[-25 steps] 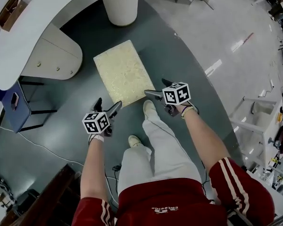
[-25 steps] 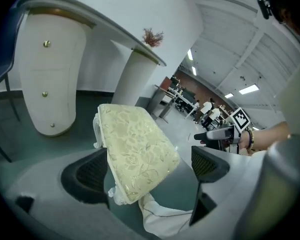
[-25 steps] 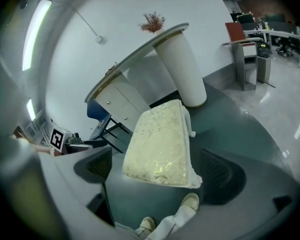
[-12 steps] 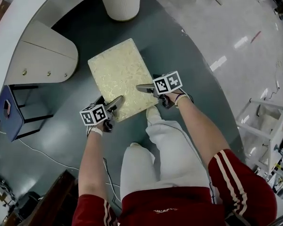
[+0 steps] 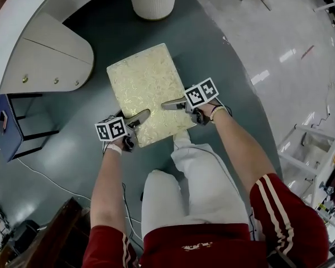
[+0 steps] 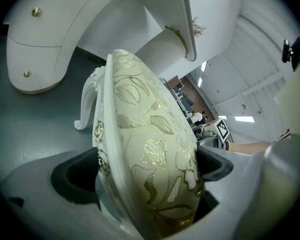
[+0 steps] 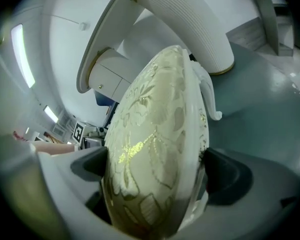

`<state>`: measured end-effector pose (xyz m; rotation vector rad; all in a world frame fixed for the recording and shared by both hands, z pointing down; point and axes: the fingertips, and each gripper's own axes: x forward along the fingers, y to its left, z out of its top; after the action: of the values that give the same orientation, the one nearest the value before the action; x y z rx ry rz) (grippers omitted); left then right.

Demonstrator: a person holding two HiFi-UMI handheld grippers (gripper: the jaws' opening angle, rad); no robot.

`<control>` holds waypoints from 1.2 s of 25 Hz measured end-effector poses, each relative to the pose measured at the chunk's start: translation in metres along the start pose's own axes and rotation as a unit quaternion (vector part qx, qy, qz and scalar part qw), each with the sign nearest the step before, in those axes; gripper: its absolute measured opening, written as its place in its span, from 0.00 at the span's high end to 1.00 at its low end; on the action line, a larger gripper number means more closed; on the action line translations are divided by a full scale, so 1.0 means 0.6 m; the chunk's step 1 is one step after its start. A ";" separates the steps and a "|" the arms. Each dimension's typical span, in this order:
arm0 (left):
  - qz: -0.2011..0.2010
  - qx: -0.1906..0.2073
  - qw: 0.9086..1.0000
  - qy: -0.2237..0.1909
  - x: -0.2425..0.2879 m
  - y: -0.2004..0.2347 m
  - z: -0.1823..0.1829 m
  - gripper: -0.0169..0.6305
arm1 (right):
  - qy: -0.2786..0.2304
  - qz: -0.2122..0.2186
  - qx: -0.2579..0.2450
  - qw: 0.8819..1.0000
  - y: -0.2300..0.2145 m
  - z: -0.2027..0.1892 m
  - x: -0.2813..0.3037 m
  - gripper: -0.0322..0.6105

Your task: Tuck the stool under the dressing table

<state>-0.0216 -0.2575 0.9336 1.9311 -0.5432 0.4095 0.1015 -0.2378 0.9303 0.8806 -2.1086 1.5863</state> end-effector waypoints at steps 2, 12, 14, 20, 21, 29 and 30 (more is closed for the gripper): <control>0.003 0.000 1.000 -0.008 0.000 -0.002 -0.001 0.05 | 0.000 -0.006 -0.002 1.000 -0.001 -0.001 -0.001 0.04; 0.046 0.014 0.999 -0.023 -0.029 -0.033 0.023 0.05 | -0.019 -0.033 -0.040 0.998 0.036 0.029 -0.028 0.12; 0.053 0.001 0.998 -0.020 -0.045 -0.050 0.027 0.05 | -0.006 -0.026 -0.034 0.999 0.054 0.034 -0.038 0.12; 0.061 -0.049 0.997 -0.026 -0.113 -0.127 0.067 0.05 | 0.010 -0.017 -0.022 1.000 0.142 0.076 -0.097 0.12; 0.062 -0.051 0.996 -0.028 -0.125 -0.135 0.076 0.05 | 0.014 -0.018 -0.025 0.999 0.156 0.085 -0.101 0.12; 0.047 -0.020 0.998 -0.042 -0.188 -0.161 0.153 0.05 | -0.018 -0.038 -0.048 0.998 0.240 0.152 -0.117 0.12; 0.046 -0.013 0.998 -0.043 -0.192 -0.161 0.164 0.05 | -0.025 -0.039 -0.052 0.998 0.245 0.161 -0.116 0.12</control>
<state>-0.0620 -0.2913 0.7618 1.9105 -0.6924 0.3762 0.0632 -0.2848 0.7510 0.9653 -2.1413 1.4169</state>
